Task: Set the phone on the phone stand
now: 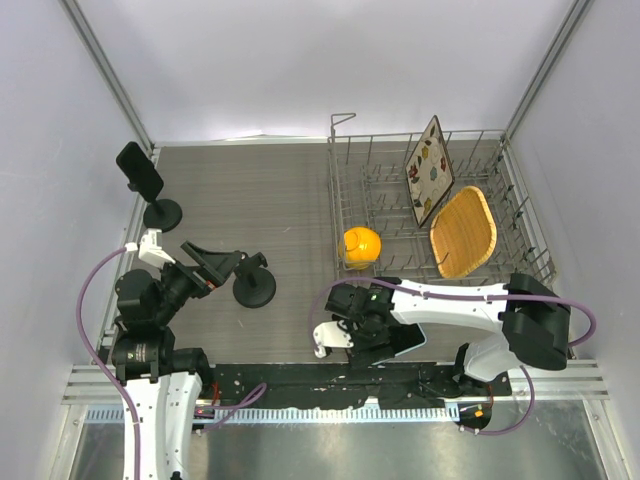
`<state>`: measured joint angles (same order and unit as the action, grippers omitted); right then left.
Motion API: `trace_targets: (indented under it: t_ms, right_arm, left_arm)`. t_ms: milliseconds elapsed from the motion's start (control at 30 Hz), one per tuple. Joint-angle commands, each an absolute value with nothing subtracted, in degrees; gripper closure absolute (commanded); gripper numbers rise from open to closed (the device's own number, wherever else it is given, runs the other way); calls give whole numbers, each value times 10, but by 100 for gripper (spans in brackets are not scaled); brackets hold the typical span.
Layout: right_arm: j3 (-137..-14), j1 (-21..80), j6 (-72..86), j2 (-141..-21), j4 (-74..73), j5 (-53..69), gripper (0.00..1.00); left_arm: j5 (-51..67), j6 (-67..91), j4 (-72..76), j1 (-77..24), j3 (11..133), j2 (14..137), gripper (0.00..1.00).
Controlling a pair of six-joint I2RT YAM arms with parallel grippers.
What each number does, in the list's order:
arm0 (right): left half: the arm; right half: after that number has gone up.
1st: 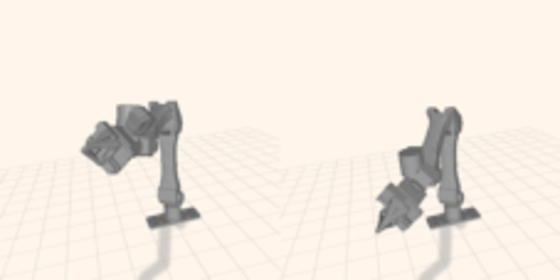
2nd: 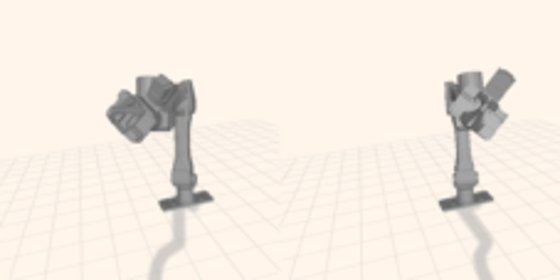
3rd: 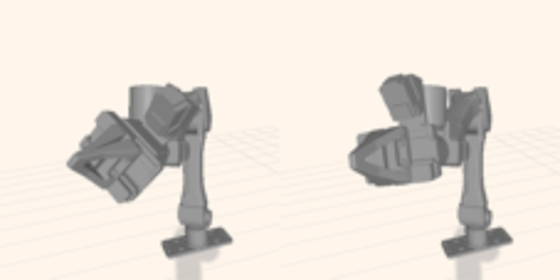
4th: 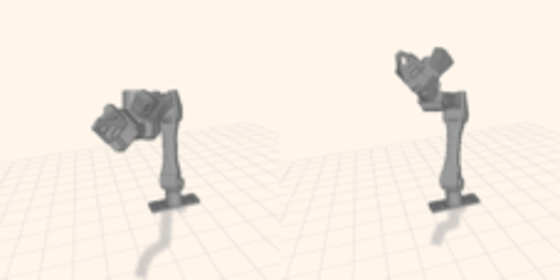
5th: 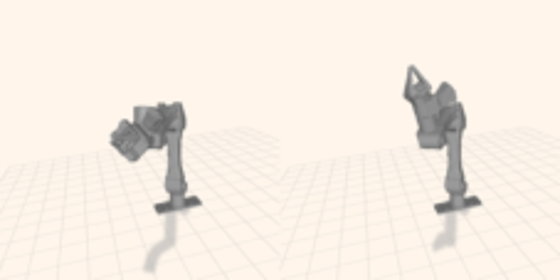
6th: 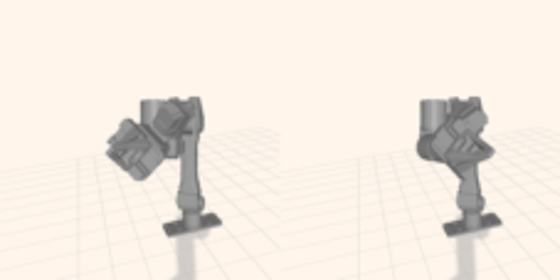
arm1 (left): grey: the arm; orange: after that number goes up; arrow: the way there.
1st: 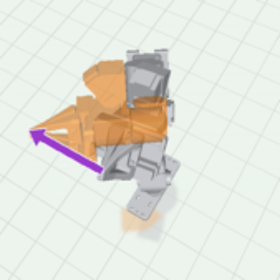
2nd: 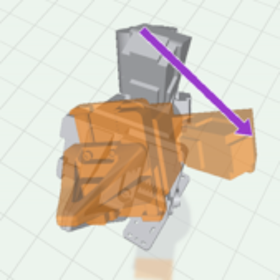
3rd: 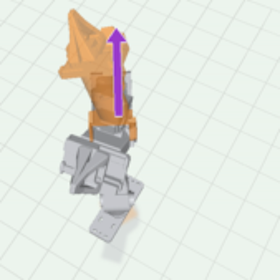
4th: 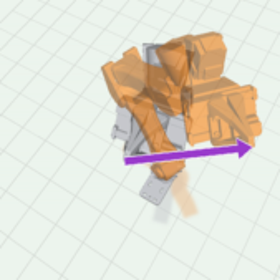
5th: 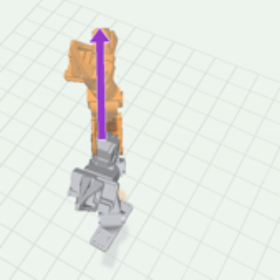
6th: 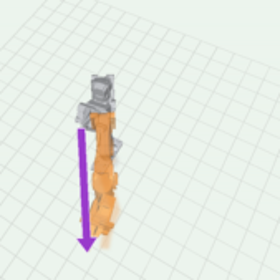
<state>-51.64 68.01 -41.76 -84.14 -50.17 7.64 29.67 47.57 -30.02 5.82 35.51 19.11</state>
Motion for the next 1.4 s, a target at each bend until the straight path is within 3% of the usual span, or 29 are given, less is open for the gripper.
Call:
trace_targets:
  t_ms: [0,1367]
  right_arm:
    - [-517,679,-425,-840,-485,79,15]
    - [-460,723,-374,-895,-412,-23,18]
  left_arm:
    - [313,474,-274,56,369,192,0]
    - [312,468,-289,55,375,196,0]
